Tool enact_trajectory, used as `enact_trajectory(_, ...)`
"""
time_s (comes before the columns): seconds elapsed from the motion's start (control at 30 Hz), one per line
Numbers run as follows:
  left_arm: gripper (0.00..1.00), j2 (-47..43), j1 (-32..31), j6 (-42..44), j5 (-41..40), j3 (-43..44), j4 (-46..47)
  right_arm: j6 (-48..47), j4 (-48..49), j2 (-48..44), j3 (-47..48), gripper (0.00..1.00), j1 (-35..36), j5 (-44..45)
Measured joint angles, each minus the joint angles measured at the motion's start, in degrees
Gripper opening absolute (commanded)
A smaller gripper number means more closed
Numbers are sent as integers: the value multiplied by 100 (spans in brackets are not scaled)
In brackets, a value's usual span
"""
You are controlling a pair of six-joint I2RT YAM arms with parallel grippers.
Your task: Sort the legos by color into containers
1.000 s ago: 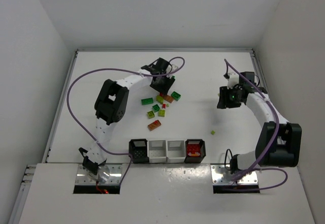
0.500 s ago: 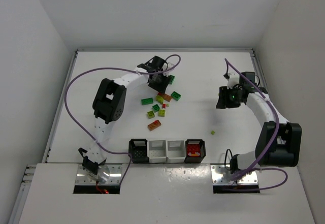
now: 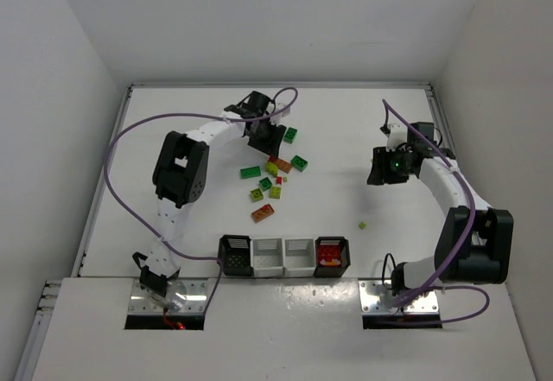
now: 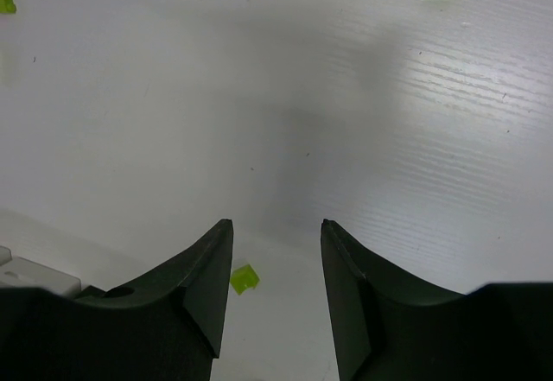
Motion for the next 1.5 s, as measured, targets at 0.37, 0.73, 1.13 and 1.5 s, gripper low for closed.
enact_trajectory(0.37,56,0,9,-22,-302,0,-2,0,-2,0,0,46,0,-24)
enact_trajectory(0.73,54,-2,7,-33,-1215,52,92,0,-4,0,0,46,0,-28)
enact_trajectory(1.13,54,-96,55,-9,-1281,-103,229,-28,-7,0,-7,46,0,-66)
enact_trajectory(1.5,54,-422,55,-2,-968,-219,271,-42,-37,0,-98,46,0,-114)
